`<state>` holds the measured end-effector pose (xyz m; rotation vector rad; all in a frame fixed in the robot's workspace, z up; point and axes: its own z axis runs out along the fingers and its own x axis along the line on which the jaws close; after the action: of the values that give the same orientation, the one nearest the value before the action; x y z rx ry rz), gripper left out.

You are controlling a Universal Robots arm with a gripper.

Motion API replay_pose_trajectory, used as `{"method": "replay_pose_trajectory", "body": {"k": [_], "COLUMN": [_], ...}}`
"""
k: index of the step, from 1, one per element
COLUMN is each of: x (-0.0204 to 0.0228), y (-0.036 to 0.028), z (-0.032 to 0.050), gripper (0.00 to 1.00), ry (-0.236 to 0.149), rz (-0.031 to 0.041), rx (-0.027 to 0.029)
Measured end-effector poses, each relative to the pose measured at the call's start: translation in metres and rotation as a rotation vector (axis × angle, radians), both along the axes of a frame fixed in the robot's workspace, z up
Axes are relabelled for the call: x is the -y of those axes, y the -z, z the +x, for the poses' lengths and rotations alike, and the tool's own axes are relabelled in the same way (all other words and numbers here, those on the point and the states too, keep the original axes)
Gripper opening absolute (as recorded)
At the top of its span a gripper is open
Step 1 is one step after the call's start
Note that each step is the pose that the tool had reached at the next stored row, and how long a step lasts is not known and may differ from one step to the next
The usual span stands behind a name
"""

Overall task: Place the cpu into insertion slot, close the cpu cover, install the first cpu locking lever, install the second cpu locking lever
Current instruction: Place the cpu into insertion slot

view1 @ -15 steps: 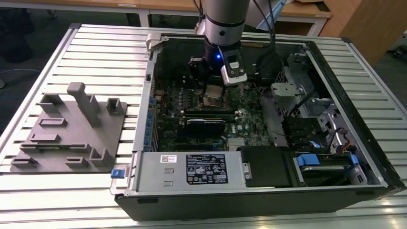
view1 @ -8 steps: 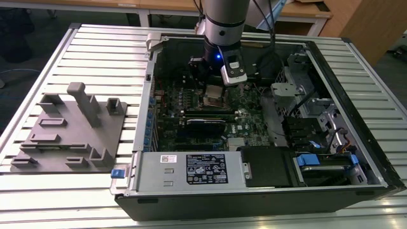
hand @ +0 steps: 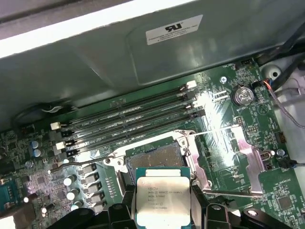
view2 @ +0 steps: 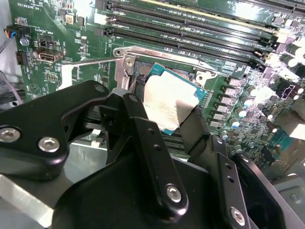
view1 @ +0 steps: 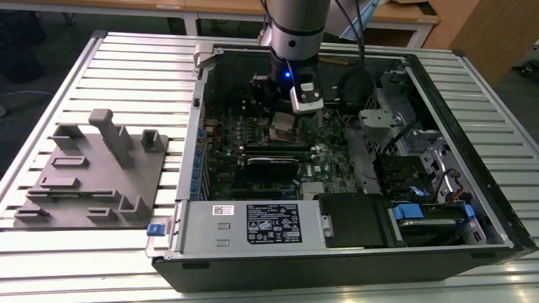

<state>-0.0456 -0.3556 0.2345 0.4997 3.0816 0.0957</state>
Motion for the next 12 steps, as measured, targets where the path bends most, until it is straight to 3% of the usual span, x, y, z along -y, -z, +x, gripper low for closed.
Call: {"method": "replay_pose_trajectory", "body": {"k": [12], "x": [0.0000], "y": [0.0003], "z": [0.0000], "gripper": [0.54], "ry": [0.085], "rz": [0.0000], "rx": [0.0000]}}
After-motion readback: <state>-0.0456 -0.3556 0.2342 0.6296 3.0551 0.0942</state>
